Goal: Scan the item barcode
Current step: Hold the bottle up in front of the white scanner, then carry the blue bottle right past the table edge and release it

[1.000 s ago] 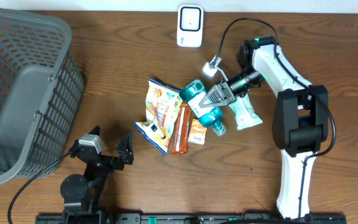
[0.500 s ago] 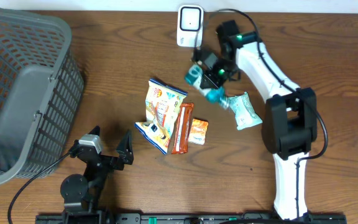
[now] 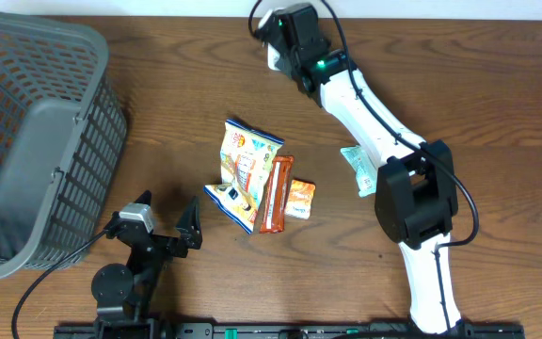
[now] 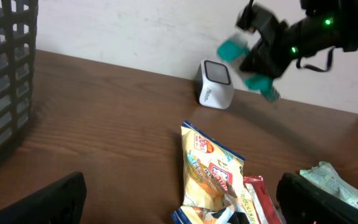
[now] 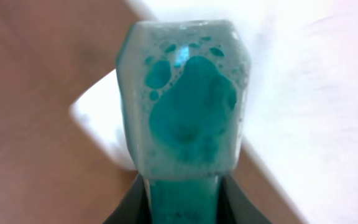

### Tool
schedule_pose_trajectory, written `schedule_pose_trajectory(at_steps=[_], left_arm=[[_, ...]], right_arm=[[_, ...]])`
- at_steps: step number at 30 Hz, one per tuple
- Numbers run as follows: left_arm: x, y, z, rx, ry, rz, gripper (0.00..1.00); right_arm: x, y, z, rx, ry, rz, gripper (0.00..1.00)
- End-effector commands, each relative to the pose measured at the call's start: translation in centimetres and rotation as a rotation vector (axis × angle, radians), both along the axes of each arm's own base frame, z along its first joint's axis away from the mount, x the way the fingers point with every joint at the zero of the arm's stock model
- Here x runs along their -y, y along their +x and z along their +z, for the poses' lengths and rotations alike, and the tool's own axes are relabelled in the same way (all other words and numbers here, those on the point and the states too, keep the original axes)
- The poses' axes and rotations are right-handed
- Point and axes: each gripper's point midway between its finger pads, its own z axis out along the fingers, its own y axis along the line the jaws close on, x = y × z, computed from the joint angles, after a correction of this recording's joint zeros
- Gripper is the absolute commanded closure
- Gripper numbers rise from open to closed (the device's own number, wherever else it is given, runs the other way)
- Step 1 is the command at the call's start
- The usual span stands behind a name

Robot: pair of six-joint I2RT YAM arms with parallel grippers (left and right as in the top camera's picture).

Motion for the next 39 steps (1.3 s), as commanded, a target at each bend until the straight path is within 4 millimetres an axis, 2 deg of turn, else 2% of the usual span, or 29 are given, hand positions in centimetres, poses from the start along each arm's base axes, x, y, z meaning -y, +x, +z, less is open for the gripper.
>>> schedule_pose_trajectory(at_steps=[1,4,9,12,16,20,24,26,28,31,35,39], left_arm=[[0.1,0.0,-1.6,-0.039,-0.001,-0.011,0.02],[0.1,0.0,-1.6,-0.039,-0.001,-0.011,0.02],[0.1,0.0,-1.6,-0.039,-0.001,-0.011,0.02],[0.1,0.0,-1.6,-0.039,-0.001,-0.011,0.02],[0.1,0.0,-1.6,-0.039,-0.001,-0.011,0.02],[0.1,0.0,-1.6,-0.039,-0.001,-0.011,0.02],[0.1,0.0,-1.6,-0.039,-0.001,-0.011,0.02],[0.1,0.0,-1.6,-0.039,-0.001,-0.011,0.02],[0.1,0.0,-1.6,-0.039,-0.001,-0.011,0.02],[0.2,0.0,-1.6,-0.039,-0.001,-0.012,0.02],[0.1,0.0,-1.6,-0.039,-0.001,-0.011,0.02],[0.1,0.0,-1.6,-0.039,-0.001,-0.011,0.02]], right_arm=[[1.8,2.4,2.2,0.132,-0.056,-0.086,0.99],[1.7,3.5,1.7,0.182,-0.09,-0.081,0.99],[1.8,5.1,0.8,0.307,-0.255,-0.122,0.99],[0.9,5.3,0.0,0.329,-0.345,-0.088,0.99],[1.0,5.2,-0.1,0.33,-0.333,-0.103,0.99],[1.3,5.0,0.9,0.349,-0.35,-0.139,0.99],[1.9,4.4,3.3,0.353,-0.344,-0.158,0.99],[2.8,4.0,4.8,0.343,-0.315,-0.187,0.99],[4.3,3.4,5.8,0.304,-0.281,-0.219,0.99],[8.2,2.7,7.0,0.244,-0.239,-0.291,0.99],[15.7,2.4,8.0,0.188,-0.195,-0.442,0.99],[24.6,1.9,6.6,0.101,-0.22,-0.581,0.99]])
